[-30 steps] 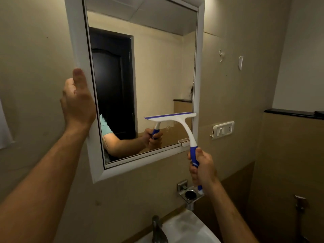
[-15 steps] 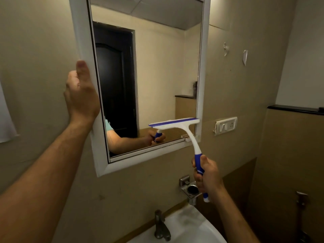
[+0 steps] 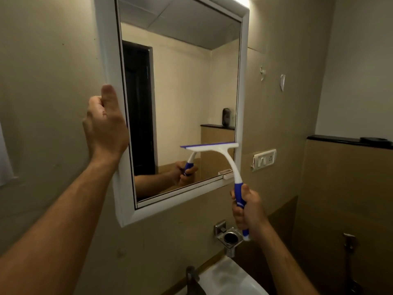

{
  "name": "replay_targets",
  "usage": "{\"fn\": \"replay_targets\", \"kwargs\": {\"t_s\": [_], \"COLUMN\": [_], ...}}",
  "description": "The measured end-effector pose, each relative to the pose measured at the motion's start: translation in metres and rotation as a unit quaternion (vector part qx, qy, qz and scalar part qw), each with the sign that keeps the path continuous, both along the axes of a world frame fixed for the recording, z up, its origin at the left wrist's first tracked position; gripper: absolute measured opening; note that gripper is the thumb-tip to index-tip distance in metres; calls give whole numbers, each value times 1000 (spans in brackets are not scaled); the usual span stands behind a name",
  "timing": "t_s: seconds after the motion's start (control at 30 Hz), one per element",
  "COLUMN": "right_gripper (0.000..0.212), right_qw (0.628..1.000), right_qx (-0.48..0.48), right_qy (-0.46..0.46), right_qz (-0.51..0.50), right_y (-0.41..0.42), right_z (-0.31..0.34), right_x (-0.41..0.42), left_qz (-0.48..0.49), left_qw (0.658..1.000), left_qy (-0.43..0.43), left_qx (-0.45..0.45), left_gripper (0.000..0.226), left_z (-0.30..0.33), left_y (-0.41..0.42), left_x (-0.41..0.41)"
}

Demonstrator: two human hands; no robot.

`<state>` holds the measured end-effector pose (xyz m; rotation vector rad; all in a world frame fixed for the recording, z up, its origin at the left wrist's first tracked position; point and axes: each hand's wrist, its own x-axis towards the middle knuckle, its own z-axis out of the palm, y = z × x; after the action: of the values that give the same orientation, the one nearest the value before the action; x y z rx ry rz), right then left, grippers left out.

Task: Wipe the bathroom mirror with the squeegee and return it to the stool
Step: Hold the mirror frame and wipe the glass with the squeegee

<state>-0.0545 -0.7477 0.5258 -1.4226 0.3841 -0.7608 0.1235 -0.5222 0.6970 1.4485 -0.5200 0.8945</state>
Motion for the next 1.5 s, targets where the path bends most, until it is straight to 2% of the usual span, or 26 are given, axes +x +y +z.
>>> {"fn": "replay_targets", "kwargs": {"t_s": [0.17, 0.33, 0.47, 0.63, 0.8, 1.0, 1.1, 1.33, 1.5], "right_gripper": [49, 58, 59, 62, 64, 56, 56, 66, 54], "right_qw": [1000, 999, 999, 1000, 999, 994, 994, 998, 996], "right_qx": [9, -18, -19, 17, 7, -3, -17, 39, 41], "right_qy": [21, -34, -35, -7, 22, -101, -96, -38, -76], "right_qz": [-10, -29, -21, -14, -42, 30, 47, 7, 25], "right_y": [6, 6, 7, 9, 14, 43, 68, 108, 112], "right_z": [-27, 18, 41, -2, -37, 38, 61, -13, -4], "right_x": [-11, -4, 9, 8, -3, 12, 28, 28, 22], "left_qz": [-18, -21, -24, -33, -37, -45, -51, -55, -64], "left_qw": [1000, 1000, 1000, 999, 999, 999, 999, 998, 998], "left_qy": [1, 4, 3, -2, -5, -1, -1, 1, 4], "left_qx": [-6, -6, -15, -11, -13, -13, -10, -28, -25], "left_gripper": [49, 52, 53, 53, 52, 53, 53, 54, 45], "left_z": [0, 0, 0, 0, -1, -1, -1, -1, 0], "left_y": [3, 3, 3, 2, 2, 4, 4, 4, 5], "left_x": [1, 5, 6, 8, 10, 6, 5, 5, 3]}}
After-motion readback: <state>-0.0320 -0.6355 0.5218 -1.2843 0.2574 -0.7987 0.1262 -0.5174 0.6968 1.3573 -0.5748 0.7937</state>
